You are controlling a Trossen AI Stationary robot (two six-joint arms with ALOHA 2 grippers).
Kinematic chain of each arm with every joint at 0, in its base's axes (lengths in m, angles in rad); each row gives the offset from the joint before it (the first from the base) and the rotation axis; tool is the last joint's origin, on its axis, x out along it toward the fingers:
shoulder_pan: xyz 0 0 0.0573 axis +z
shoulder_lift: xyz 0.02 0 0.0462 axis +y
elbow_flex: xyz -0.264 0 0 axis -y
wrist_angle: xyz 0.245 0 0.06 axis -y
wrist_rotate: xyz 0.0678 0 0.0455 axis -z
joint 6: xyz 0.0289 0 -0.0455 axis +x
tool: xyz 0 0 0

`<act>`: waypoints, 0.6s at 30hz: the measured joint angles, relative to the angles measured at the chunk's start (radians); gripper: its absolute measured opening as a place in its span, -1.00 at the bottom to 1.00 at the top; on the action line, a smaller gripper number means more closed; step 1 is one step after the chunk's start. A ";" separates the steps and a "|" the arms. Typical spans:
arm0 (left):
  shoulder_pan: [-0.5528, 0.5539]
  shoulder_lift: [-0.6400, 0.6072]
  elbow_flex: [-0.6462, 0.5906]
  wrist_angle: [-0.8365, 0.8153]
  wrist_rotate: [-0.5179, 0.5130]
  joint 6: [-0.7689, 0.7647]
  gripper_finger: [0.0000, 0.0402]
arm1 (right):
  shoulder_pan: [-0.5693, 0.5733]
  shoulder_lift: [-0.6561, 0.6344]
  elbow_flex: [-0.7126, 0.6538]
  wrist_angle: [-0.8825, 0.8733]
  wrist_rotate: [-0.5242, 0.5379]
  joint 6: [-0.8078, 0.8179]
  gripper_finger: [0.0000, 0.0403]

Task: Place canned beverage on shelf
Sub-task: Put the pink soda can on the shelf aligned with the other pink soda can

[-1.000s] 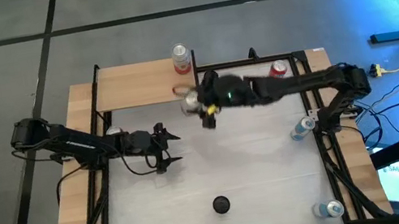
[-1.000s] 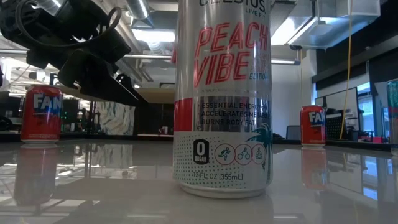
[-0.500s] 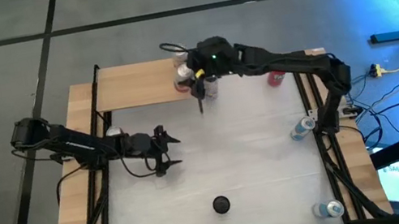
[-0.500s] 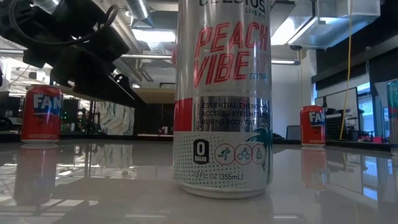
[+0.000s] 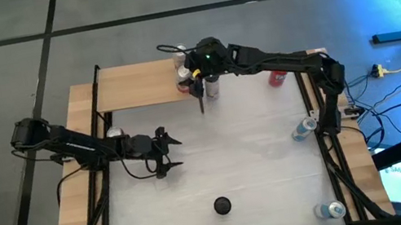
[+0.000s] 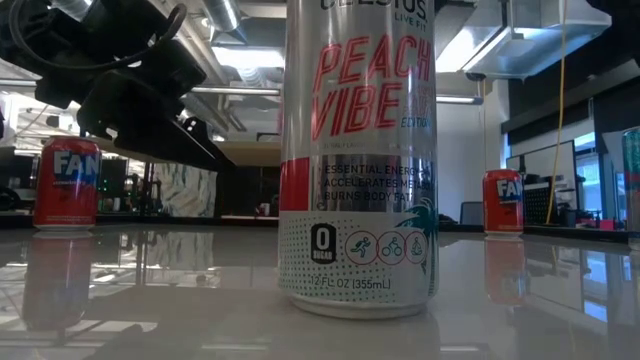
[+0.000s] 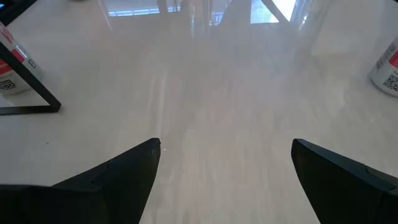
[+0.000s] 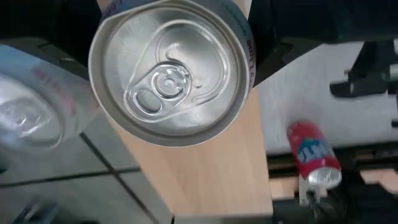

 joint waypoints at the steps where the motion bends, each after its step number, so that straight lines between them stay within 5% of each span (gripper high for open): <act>1: 0.000 0.000 0.000 0.000 0.000 0.000 0.76 | 0.000 0.008 0.000 -0.003 0.000 -0.003 0.39; 8: 0.000 0.000 0.000 0.002 0.000 0.001 0.76 | 0.000 0.020 0.000 -0.003 -0.008 -0.024 0.40; 18: 0.000 0.000 0.000 0.001 0.000 0.001 0.76 | 0.000 0.020 -0.001 -0.014 0.030 -0.066 0.67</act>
